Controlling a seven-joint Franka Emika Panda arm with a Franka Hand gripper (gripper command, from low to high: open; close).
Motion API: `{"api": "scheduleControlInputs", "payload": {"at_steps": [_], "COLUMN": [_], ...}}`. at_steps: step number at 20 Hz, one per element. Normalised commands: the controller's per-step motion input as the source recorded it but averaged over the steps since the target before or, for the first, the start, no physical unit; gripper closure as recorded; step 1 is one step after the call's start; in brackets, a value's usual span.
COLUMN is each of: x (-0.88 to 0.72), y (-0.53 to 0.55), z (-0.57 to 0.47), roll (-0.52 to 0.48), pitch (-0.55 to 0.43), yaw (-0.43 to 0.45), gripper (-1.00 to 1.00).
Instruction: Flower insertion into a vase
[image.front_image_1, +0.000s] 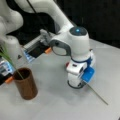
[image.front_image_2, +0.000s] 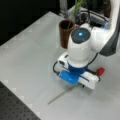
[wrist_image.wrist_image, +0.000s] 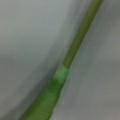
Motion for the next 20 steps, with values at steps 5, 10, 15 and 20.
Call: {"api": "scheduleControlInputs", "payload": {"at_steps": [5, 10, 15, 20], "x": [0.08, 0.08, 0.07, 0.06], "y": [0.09, 0.15, 0.17, 0.2], "z": [-0.18, -0.19, -0.14, -0.11], "roll": [-0.259, -0.272, -0.292, -0.368], "pitch": [-0.112, -0.131, -0.107, -0.14], "yaw": [0.014, -0.001, 0.006, -0.056], "gripper": [-1.0, -1.0, -1.0, 1.0]}}
